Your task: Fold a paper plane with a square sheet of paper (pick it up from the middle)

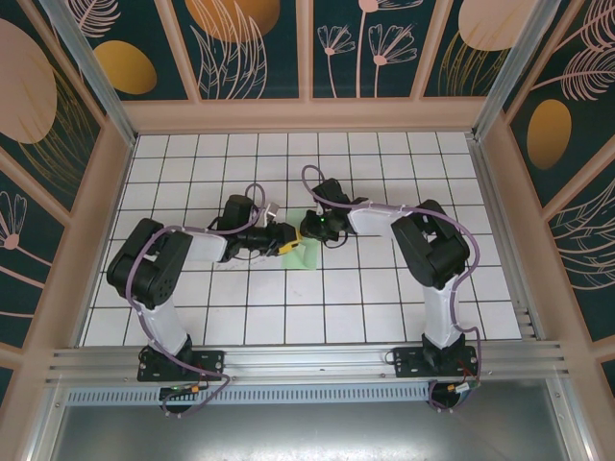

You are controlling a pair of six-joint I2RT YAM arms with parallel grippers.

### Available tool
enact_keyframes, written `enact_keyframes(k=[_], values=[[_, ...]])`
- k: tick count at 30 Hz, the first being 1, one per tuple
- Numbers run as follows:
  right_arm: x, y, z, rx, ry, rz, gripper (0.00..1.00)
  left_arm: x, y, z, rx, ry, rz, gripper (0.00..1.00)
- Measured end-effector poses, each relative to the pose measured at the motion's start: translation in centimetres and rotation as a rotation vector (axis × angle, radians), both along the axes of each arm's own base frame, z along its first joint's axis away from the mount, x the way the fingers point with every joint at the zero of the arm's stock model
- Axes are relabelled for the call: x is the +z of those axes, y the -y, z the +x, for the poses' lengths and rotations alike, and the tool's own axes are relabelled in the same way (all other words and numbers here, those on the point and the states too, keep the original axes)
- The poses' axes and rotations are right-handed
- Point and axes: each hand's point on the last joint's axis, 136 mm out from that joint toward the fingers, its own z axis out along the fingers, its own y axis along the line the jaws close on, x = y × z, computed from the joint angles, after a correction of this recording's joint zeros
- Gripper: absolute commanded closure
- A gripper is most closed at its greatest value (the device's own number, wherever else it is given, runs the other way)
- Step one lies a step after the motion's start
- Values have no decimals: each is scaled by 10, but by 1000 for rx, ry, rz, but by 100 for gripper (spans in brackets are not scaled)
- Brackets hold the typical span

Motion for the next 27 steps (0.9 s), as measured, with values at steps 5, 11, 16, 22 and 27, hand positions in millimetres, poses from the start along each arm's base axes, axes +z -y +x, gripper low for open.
enact_keyframes(k=[5,11,16,22,27], values=[[9,5,-3,-4,-14,48,71,-12,-2,1,12,-23,21,76],[54,14,-11,5,55,144,63,-16,-3,3,25,-23,34,80],[66,16,-30,41,57,208,61,-17,-3,4,31,-21,38,82],[46,20,-54,60,-25,223,61,-18,-4,5,38,-19,45,82],[50,12,-56,84,-25,259,62,-18,-4,5,40,-18,46,83]])
